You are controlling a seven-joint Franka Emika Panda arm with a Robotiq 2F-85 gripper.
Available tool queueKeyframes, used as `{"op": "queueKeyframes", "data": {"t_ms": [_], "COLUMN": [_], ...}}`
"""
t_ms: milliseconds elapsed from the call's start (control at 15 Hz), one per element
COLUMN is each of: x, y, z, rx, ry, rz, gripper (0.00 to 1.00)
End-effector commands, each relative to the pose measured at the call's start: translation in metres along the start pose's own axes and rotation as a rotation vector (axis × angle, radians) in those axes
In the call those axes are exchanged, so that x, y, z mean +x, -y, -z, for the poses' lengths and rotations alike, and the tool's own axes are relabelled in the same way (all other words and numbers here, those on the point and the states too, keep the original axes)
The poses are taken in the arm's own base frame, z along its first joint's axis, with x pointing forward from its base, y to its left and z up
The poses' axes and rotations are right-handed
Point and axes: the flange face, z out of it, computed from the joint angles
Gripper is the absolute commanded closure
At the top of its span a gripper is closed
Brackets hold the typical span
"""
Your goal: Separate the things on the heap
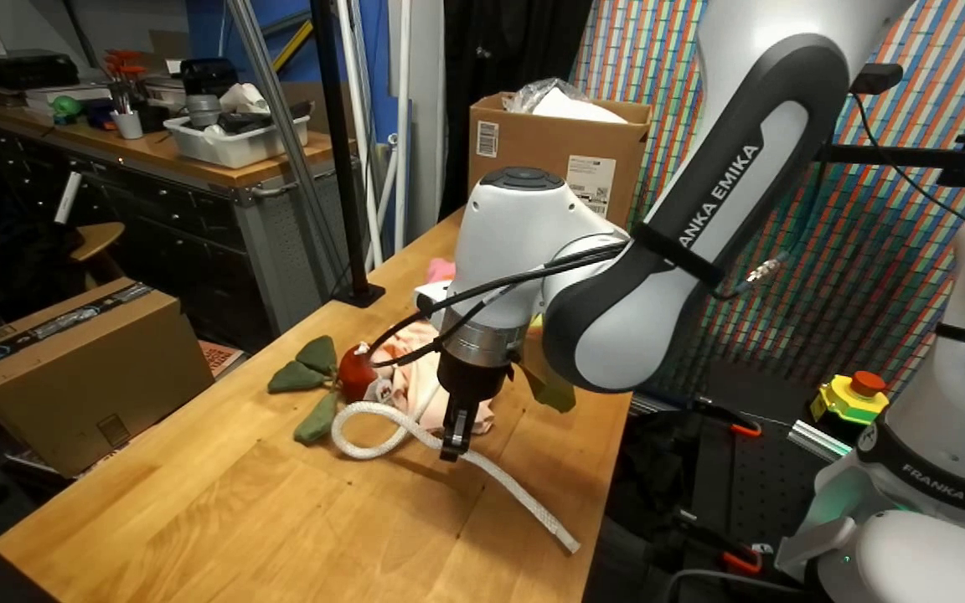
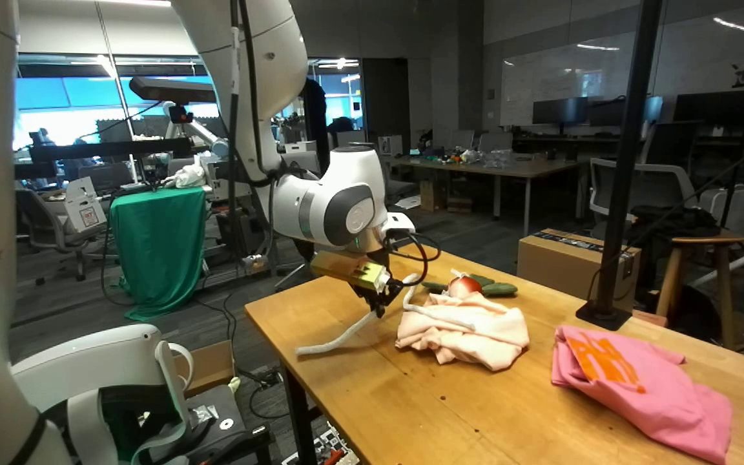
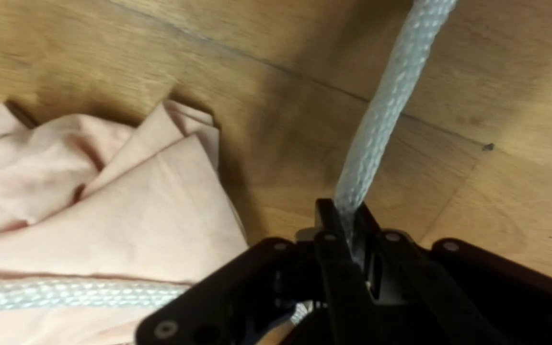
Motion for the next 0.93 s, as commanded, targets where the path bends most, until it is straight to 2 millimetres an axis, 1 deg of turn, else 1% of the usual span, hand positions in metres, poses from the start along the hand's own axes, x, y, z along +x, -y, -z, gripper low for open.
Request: {"op": "queueKeyframes", "data": {"t_ms": [0, 333, 533, 867], "x": [0.007, 0.011, 0.014, 0.015], "y": [0.001, -0.001, 0.002, 0.017], "z": [0.004, 0.000, -0.004, -0.005], "rx": [0.069, 0.143, 0.201, 0.344], "ry": [-0.031, -0.035, -0.035, -0.016], "rz": [0.007, -0.028, -0.038, -0.020], "gripper": [0.92, 0.92, 0.92, 0.92]}}
